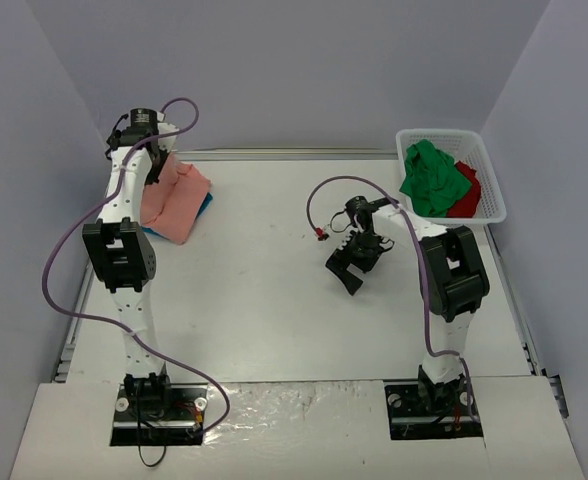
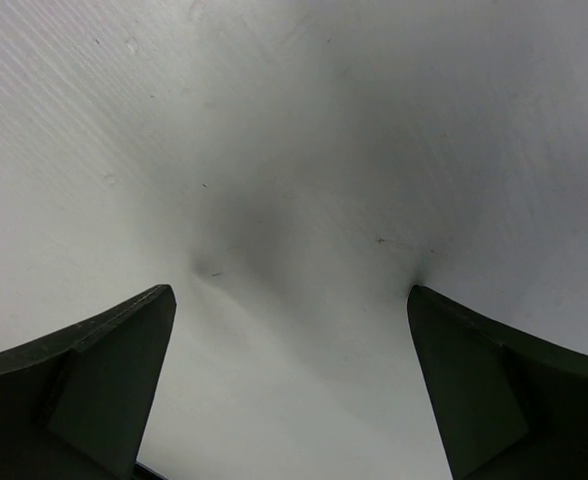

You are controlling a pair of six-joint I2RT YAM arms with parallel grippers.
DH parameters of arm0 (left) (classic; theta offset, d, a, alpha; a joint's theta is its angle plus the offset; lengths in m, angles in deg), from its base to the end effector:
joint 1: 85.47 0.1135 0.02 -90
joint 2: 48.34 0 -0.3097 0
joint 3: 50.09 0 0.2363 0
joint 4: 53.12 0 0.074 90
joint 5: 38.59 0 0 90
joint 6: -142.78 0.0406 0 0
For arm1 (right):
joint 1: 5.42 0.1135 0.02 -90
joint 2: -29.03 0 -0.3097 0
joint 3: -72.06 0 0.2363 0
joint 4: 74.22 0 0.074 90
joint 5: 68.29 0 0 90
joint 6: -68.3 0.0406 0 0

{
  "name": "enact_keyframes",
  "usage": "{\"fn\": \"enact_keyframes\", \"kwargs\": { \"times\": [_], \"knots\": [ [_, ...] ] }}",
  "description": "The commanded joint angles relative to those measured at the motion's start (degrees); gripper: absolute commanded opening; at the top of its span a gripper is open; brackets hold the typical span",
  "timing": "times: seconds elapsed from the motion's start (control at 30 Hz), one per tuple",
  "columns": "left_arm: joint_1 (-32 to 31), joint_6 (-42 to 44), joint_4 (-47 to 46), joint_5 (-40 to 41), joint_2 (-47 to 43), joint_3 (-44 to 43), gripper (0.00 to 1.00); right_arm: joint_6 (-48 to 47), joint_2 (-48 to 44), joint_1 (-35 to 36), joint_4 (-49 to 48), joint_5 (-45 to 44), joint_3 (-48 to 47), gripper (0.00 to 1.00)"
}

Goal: Fold and stack the t-shirts
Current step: Put the neatly folded tshirt into the corner of the board with the left arm

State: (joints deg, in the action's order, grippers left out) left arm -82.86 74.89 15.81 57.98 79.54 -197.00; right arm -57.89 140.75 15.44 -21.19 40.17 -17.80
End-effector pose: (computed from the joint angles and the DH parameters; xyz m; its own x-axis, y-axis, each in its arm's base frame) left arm 0.5065 0.0277 0.3475 -0.7527 0.3400 -0.5638 0.1775 0.9294 0.3235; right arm 0.3536 0.1485 0.2046 -0.4831 -0.7835 -0.3909 -0.8675 0.4886 0.0928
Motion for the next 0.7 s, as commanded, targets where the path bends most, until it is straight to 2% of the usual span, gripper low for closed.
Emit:
{"fn": "enact_keyframes", "kwargs": {
  "times": [0.0, 0.03, 0.13, 0.17, 0.2, 0.27, 0.3, 0.33, 0.5, 0.67],
  "knots": [
    [0.1, 1.5, -5.0, 3.9, -1.5, 0.6, 0.02, -0.6, 7.8, -2.2, 0.1, -1.1, 4.3, 1.0],
    [0.1, 2.0, -5.7, 4.3, -1.5, 1.0, 0.02, -0.6, 8.0, -2.4, 0.0, -1.3, 4.3, 1.0],
    [0.2, 2.8, -8.9, 7.5, -1.8, 3.4, 0.13, -0.4, 8.6, -2.5, 0.0, -1.6, 4.3, 1.0],
    [0.2, 3.0, -10.2, 8.5, -2.1, 4.5, 0.21, -0.4, 8.8, -2.6, 0.1, -1.7, 4.3, 1.0],
    [0.1, 3.4, -13.4, 9.7, -2.7, 7.2, 0.37, -0.4, 8.8, -2.6, 0.0, -1.7, 4.4, 1.0],
    [0.3, 4.3, -17.1, 14.1, -3.7, 9.8, 0.45, -0.4, 9.0, -2.7, 0.0, -1.7, 4.5, 1.0],
    [0.2, 4.7, -21.0, 15.8, -4.0, 12.5, 0.55, -0.4, 9.0, -2.7, 0.1, -1.7, 4.6, 1.0],
    [0.4, 5.4, -22.8, 19.2, -4.2, 13.4, 0.58, -0.4, 8.9, -2.8, 0.1, -1.7, 4.7, 1.0],
    [1.3, 4.5, -24.6, 22.1, -5.9, 14.3, 0.6, -0.7, 8.1, -2.9, 0.1, -1.6, 4.8, 1.0],
    [1.3, 2.8, -22.7, 18.7, -10.1, 16.7, 0.62, -0.6, 6.9, -3.0, 0.1, -1.7, 5.1, 1.0]
  ]
}}
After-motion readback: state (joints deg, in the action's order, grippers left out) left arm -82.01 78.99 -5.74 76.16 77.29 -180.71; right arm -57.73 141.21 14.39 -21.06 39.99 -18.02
